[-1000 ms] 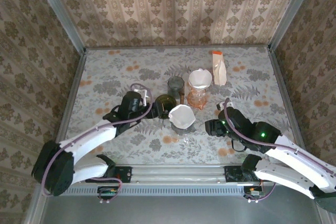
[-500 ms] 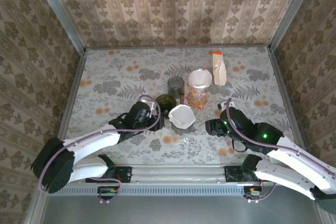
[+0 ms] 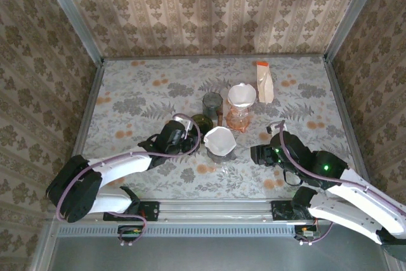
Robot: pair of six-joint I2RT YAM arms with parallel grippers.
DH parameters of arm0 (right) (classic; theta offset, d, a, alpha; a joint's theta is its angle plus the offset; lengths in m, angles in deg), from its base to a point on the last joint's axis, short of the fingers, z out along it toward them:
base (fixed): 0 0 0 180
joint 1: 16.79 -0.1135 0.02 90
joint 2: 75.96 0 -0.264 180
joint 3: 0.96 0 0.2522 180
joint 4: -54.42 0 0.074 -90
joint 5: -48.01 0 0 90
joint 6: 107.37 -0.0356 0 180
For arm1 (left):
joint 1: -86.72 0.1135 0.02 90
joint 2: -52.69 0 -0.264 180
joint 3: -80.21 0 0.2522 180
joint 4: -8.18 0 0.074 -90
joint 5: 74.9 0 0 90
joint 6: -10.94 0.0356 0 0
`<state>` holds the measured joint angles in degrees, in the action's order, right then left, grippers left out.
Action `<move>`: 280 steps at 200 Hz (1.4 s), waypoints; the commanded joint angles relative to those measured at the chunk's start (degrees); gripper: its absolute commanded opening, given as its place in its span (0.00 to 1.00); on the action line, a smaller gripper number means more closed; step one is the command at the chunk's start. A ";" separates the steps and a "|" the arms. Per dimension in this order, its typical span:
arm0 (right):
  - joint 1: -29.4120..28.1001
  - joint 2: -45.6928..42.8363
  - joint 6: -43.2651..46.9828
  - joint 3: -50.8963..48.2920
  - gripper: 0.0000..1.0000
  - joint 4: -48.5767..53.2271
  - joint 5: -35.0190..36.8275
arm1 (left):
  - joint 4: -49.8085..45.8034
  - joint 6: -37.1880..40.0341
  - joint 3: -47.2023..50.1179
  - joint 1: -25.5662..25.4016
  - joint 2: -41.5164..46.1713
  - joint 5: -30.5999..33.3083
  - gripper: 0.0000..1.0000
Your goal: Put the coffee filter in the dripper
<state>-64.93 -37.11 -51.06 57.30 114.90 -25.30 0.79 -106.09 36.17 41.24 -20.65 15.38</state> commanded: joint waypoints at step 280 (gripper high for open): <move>0.94 19.46 -12.61 -28.96 0.31 -49.68 -26.06 | -31.47 -12.46 3.14 -0.53 30.52 7.31 0.08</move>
<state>-64.58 -21.54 -61.11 29.27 76.30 -48.01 -27.82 -116.90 39.38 40.94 8.25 21.61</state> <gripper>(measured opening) 0.324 0.140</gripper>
